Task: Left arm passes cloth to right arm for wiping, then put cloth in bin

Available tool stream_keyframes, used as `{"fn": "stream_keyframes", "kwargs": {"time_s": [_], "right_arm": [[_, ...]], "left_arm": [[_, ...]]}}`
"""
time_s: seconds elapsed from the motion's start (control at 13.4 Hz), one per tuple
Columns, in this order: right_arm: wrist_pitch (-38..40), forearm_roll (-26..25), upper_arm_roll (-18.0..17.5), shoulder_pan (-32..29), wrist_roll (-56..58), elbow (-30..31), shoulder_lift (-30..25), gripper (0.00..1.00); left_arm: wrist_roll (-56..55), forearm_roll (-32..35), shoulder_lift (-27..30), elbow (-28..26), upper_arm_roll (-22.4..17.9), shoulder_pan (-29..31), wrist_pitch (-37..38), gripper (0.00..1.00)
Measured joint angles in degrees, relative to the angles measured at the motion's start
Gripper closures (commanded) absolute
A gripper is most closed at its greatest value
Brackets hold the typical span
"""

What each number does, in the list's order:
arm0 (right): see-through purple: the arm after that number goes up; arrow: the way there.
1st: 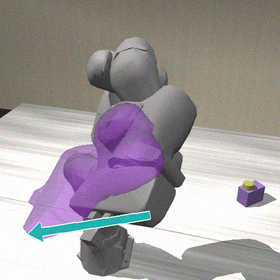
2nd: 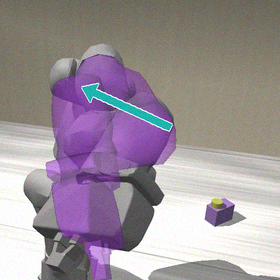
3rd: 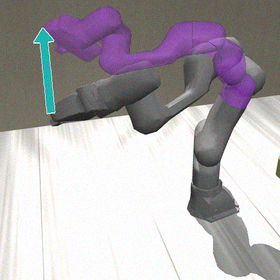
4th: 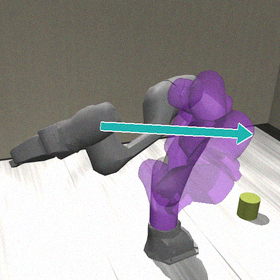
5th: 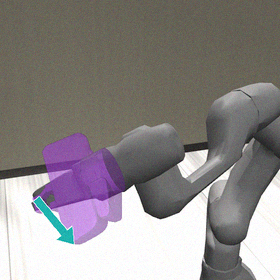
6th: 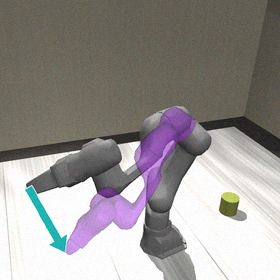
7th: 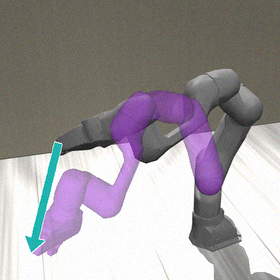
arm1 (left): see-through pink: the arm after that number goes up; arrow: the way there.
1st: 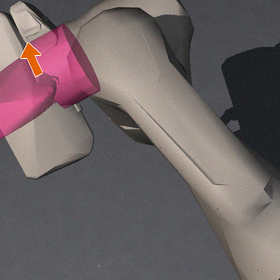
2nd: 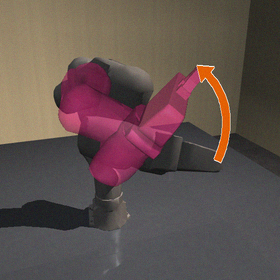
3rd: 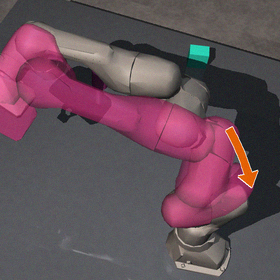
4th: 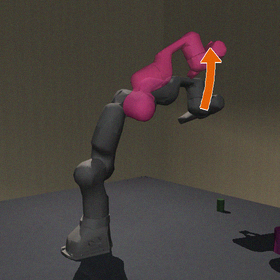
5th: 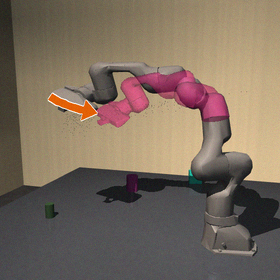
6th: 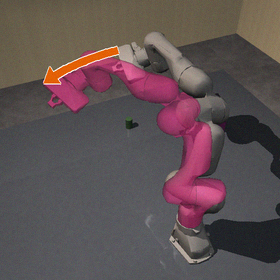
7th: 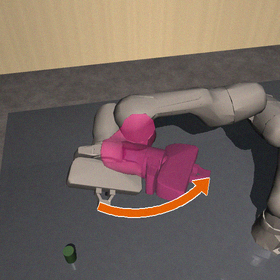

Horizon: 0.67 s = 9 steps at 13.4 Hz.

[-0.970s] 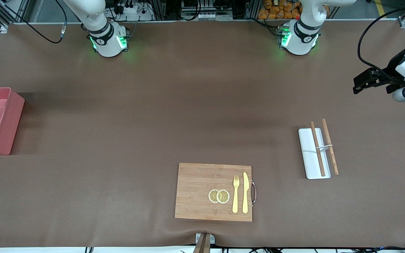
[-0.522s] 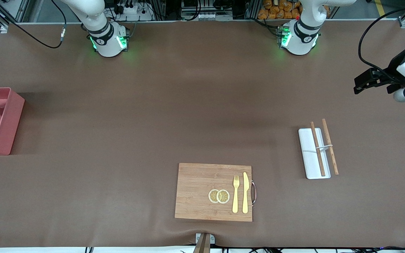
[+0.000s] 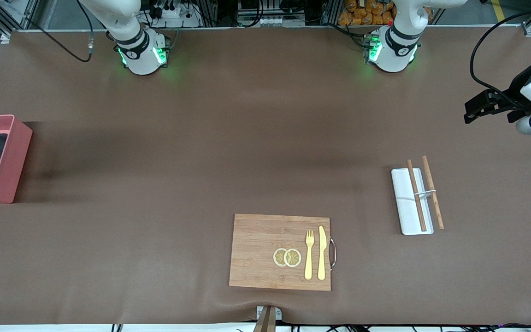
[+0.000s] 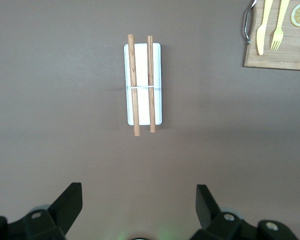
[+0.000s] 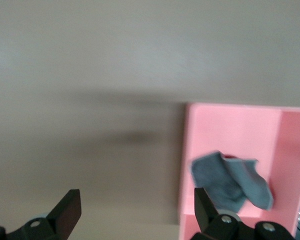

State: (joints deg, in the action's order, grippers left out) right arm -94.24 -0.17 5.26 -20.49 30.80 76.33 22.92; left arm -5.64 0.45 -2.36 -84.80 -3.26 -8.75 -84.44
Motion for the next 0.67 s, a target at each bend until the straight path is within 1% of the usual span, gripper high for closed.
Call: {"fn": "stream_keyframes", "kwargs": {"time_s": [0.15, 0.37, 0.52, 0.67], "right_arm": [[2.37, -0.05, 0.04, 5.95, -4.11, 0.00, -1.35, 0.00], [5.75, 0.08, 0.07, 9.66, -7.75, 0.37, -3.58, 0.00], [7.31, 1.19, -0.01, 11.41, -12.29, 3.03, -7.26, 0.00], [8.13, 2.05, -0.10, 14.36, -17.72, 8.19, -13.45, 0.00]], "left_arm": [[0.00, 0.00, 0.00, -0.06, 0.01, 0.01, 0.00, 0.00], [-0.03, 0.01, 0.00, -0.39, -0.01, 0.12, -0.25, 0.00], [-0.28, 0.03, 0.00, -1.35, -0.06, 0.54, -1.17, 0.00], [-1.99, 0.03, 0.09, -2.08, -0.07, 0.85, -1.54, 0.00]]}}
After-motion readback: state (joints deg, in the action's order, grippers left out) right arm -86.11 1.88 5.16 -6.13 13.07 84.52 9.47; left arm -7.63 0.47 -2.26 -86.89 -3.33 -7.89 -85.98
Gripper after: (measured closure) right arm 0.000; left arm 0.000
